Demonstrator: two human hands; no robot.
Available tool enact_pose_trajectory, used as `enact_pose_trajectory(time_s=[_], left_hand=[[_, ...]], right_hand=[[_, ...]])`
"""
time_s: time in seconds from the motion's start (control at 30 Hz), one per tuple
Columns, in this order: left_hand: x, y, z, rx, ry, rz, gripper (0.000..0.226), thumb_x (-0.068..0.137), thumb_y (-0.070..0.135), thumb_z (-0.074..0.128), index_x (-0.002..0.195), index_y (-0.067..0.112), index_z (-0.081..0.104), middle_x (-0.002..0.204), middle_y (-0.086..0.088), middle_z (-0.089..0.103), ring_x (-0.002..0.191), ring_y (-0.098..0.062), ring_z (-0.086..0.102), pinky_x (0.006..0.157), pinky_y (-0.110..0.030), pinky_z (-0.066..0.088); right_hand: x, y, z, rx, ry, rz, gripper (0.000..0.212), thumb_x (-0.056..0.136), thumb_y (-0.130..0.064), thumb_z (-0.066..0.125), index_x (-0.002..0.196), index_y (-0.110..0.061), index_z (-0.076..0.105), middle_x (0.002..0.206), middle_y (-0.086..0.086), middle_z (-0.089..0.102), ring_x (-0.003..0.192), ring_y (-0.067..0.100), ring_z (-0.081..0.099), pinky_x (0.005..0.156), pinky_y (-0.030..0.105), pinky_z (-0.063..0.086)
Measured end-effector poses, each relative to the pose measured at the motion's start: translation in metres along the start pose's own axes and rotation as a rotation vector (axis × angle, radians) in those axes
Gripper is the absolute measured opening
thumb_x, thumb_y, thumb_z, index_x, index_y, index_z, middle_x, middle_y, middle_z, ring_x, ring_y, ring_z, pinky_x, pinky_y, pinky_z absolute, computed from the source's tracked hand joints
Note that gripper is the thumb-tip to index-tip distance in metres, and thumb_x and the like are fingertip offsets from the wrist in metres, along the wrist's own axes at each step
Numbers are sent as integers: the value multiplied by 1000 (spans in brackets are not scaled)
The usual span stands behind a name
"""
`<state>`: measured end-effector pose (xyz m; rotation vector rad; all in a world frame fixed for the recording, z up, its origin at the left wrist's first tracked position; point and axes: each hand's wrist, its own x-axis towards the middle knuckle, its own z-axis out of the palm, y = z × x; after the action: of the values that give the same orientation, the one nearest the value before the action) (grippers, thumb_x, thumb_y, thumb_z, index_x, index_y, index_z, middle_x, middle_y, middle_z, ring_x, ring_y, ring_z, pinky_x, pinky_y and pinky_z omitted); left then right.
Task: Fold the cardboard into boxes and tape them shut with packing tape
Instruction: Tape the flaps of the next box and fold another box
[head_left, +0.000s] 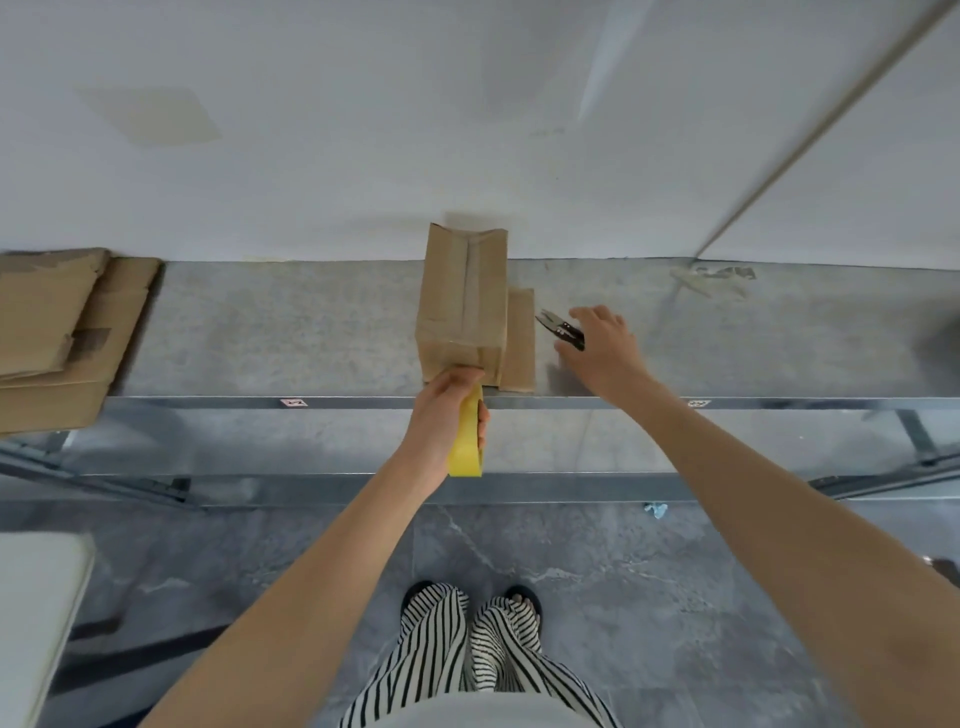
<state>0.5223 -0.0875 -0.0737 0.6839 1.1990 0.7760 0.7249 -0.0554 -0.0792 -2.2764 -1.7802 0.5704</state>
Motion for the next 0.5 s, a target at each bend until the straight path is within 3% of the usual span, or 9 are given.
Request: enact_pose_trajectory(time_s=[0.13,0.3,0.4,0.5], left_hand=[[2,-1,-1,18,-14,-7,18,98,15,44,105,9,60,53,-9,53,38,-17,45,41,-23,40],[5,-2,-2,40,-18,-2,21,99,15,43,110,6,59,56,-11,53,39,-18,45,41,-23,40],[5,-1,-2,41,-18,-3,19,99,15,43,106,8,59,56,-11,53,40,-19,44,42,-24,39],[6,-1,-1,26,-18,-4,16,98,14,44,97,11,60,55,-11,53,42,-21,43,42,-26,38]], right_hand=[[10,-2,11,-27,44,67,35,92,-32,53,115,-6,53,121,12,47,114,30,42,94,40,37],[14,0,11,40,62,129,29,95,-25,49,107,1,52,111,15,49,106,31,46,84,37,40],[4,-2,5,304,132,171,25,95,-26,50,97,-1,54,90,9,53,84,25,51,68,35,38],[-12,-20,-7,578,135,193,19,96,-28,50,99,-10,54,87,1,59,81,19,58,62,26,42]])
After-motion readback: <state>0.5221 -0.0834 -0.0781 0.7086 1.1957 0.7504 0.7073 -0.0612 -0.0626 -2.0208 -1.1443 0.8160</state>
